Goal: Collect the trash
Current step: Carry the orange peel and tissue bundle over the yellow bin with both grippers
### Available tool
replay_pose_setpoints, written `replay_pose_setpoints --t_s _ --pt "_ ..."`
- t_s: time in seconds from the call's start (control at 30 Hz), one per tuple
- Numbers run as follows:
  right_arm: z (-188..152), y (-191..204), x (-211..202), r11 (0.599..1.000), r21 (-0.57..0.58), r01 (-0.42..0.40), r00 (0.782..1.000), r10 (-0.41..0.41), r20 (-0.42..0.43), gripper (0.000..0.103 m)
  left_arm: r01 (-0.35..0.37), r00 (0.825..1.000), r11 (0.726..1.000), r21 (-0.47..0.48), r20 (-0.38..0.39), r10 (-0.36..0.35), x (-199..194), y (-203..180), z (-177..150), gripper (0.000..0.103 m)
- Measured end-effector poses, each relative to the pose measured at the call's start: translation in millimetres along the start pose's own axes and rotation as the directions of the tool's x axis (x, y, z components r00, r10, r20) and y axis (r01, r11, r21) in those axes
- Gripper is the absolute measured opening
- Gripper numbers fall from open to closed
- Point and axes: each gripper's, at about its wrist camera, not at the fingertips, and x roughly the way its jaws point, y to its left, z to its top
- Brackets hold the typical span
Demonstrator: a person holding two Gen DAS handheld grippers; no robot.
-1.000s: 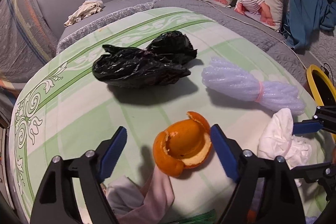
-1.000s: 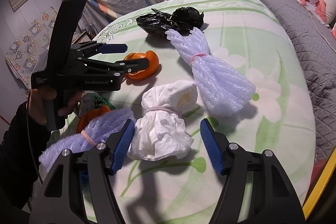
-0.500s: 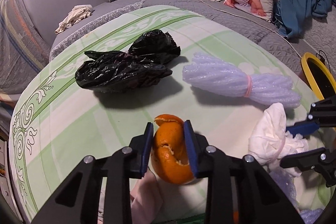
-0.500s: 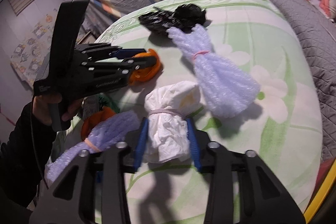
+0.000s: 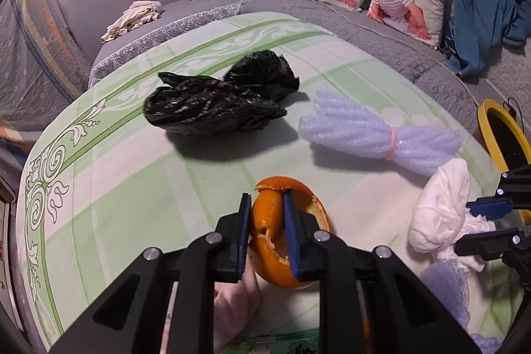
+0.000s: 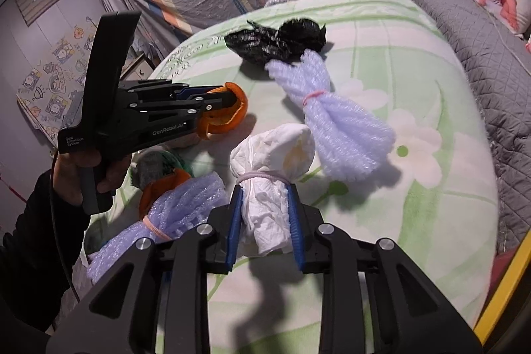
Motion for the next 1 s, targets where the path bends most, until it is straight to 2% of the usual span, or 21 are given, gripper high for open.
replay_pose_setpoints --t_s 0.23,0.33,0.53,0.77,1.0 --pt "-5 10 -30 1.0 -0.008 0.006 0.998 -0.005 0.056 0.024 0.006 0.998 0.999 -0.053 0.067 -0.002 -38 6 -3 0.018" --pt "-9 14 -44 1.0 -0.006 0.008 0.997 -0.008 0.076 0.024 -0.014 0.996 0.998 -0.063 0.09 0.019 -52 4 -5 0.018" --pt "-16 16 -75 1.0 0.012 0.012 0.991 -0.014 0.134 0.024 0.003 0.99 0.993 -0.117 0.137 0.013 -83 2 -9 0.018" --pt "-25 12 -117 0.999 0.025 0.028 0.977 -0.033 0.211 0.024 0.022 0.983 0.993 -0.114 0.185 -0.001 -114 -16 -8 0.018" --pt "-34 -4 -154 0.997 0.064 0.047 0.961 -0.063 0.271 0.024 0.056 0.977 0.995 -0.084 0.21 -0.037 -128 -48 1 0.018"
